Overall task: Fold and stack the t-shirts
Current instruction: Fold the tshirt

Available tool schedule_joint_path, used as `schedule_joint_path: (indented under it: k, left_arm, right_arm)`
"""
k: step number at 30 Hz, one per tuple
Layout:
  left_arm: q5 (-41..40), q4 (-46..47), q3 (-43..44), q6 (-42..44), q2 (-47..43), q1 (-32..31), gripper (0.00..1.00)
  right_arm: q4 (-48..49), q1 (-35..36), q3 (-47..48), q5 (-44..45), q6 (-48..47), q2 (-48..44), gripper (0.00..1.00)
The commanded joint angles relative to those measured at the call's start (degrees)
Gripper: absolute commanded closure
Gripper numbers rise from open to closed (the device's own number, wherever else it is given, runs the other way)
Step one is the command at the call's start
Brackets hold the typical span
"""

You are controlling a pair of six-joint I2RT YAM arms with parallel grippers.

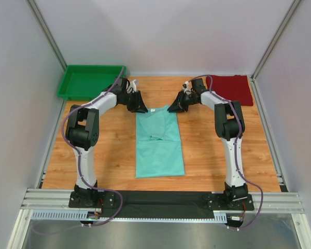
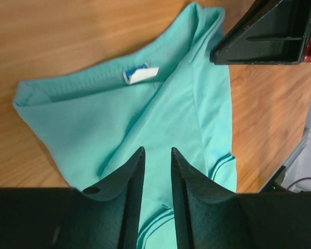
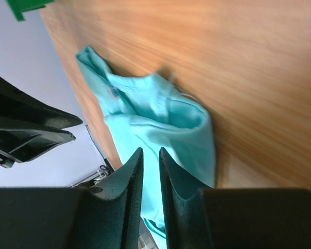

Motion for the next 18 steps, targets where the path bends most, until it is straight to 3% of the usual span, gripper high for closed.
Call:
schedule_joint_path:
  k: [1, 6, 14, 18]
  left_arm:
    - [-3.00, -4.75, 4.89, 3.13, -2.18, 1.38, 0.66]
    - [-3.71, -6.97, 9.57, 3.31, 5.21, 2.53, 0.74]
    - [-6.96, -6.96, 12.99, 4.62, 12.94, 2.53, 0.77]
    - [-9.51, -14.93, 23.85, 8.13, 17.51, 2.61, 0.72]
  right_arm:
    - [1.15, 0.01, 5.12, 0.96, 1.85, -1.65, 0.80]
    - [4.74, 0.01, 4.96, 1.39, 5.18, 2.57, 0.85]
    - [5.37, -1.04, 5.66, 7.98, 6.16, 6.26, 0.89]
    - [2.39, -2.36, 8.55, 11.24, 4.76, 7.32, 0.89]
